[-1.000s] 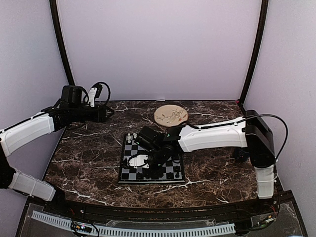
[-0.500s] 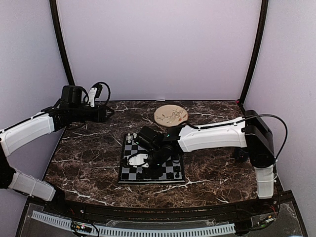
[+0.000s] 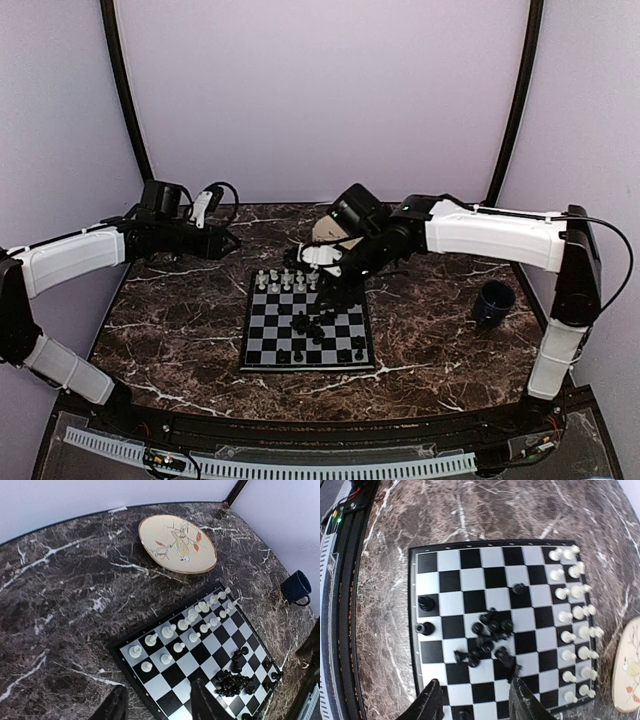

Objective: Set up the chess pieces on the board
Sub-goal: Place the queen at e8, then pick up the rook from the chessboard.

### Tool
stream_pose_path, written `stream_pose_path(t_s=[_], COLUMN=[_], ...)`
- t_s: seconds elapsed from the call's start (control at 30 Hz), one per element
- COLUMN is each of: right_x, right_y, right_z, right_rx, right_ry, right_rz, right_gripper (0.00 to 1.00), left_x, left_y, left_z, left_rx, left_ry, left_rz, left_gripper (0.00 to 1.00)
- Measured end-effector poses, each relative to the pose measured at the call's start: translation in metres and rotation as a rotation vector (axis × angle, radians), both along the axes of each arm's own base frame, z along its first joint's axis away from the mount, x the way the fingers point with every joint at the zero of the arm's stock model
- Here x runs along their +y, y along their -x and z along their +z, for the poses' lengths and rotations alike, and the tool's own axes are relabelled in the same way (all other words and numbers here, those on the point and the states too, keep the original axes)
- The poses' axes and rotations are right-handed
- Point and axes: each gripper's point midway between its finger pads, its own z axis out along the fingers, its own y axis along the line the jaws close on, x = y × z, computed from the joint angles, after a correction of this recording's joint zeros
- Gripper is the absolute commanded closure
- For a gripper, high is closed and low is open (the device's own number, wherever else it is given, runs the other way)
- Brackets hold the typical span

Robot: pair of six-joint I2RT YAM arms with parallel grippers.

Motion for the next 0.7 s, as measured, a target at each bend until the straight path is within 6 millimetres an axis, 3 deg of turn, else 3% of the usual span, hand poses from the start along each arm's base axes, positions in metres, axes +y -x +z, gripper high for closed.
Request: stream_pose_path(t_s=[0.1,0.2,0.4,0.57,0.7], right_x=[-0.034,-0.078,-0.138,-0.161,-0.165], right_y=[-0.028,-0.052,-0.058,-0.067,-0.072], right_z=[0.009,0.001,0.0,0.015,0.012], right_rx=[0.04,0.098,0.121,0.066,0.054], right_ry=[-0.042,-0.064,-0.141,-0.234,-0.256], right_rz=[-0.095,-0.211,-0.355,-0.424,-0.444], right_gripper=[0.55,0.55,0.55,0.55,0.56], left_x=[-0.01,-0.029,-0.08,-0.112,-0.13], left_y=[0.005,0.014,0.039,0.064,0.08], left_z=[-0.018,-0.025,-0.035,-0.061,-0.077], left_rx=[0.067,0.093,0.124,0.191,0.231], left_ry=[-0.022,-0.062,-0.127,-0.206,-0.274], left_rz=[-0.046,-0.106,-0.255,-0.348,-0.376], left_gripper=[0.56,0.56,0.58,0.58,0.58])
